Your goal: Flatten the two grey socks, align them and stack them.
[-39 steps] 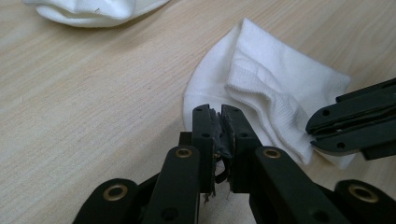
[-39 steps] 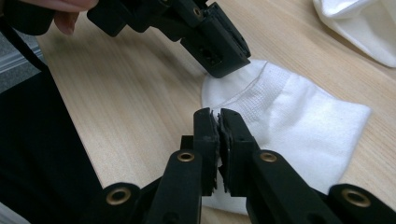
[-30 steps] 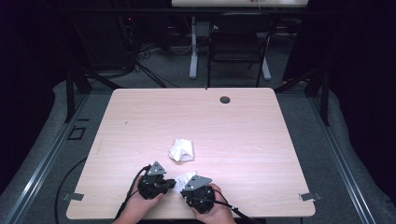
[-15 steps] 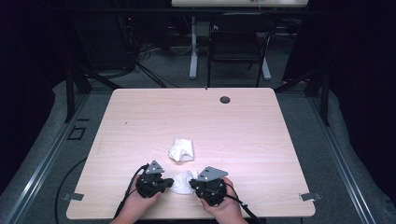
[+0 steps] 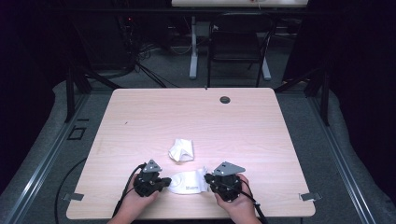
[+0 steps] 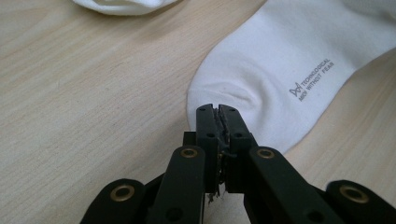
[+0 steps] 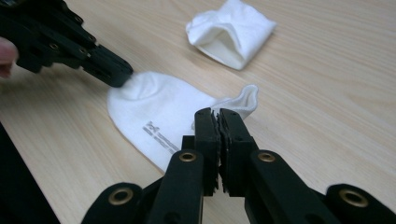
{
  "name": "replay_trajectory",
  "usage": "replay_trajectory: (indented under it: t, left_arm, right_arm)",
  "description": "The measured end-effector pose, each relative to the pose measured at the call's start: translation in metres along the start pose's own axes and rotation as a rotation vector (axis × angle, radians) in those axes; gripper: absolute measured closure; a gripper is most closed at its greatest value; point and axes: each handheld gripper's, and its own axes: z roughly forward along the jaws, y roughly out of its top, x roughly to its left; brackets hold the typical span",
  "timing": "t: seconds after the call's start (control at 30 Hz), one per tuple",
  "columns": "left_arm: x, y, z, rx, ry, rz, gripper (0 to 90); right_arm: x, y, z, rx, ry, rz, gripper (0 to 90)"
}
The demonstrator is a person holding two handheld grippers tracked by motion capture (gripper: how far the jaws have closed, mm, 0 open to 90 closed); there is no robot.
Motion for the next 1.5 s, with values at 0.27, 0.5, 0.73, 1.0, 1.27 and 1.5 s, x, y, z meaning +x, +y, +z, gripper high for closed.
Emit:
replay_trajectory:
  t: [0.27,0.5,0.73,1.0,1.27,1.5]
  left_arm:
    - [0.002,-0.001,-0.003,0.011,-0.001,-0.003,87.8]
    - [0.002,-0.001,-0.003,0.012,0.002,-0.002,87.8]
    - [0.003,-0.001,-0.003,0.012,0.001,0.002,87.8]
    - [0.002,-0.002,-0.003,0.010,0.004,0.004,87.7]
    - [0.002,-0.003,-0.005,0.019,0.005,0.006,87.7]
    - [0.002,-0.007,-0.009,0.022,0.012,-0.003,87.6]
  right_arm:
    - [-0.013,-0.016,0.002,0.078,-0.024,0.039,84.6]
    - [-0.022,-0.018,-0.001,0.054,-0.032,0.114,74.2]
    - [-0.017,-0.015,0.014,0.074,0.045,0.073,88.3]
    - [-0.020,-0.022,0.033,0.157,0.020,0.086,90.0]
    - [-0.018,-0.024,0.029,0.164,0.012,0.073,90.0]
    - [-0.014,-0.025,0.029,0.166,0.019,0.061,90.0]
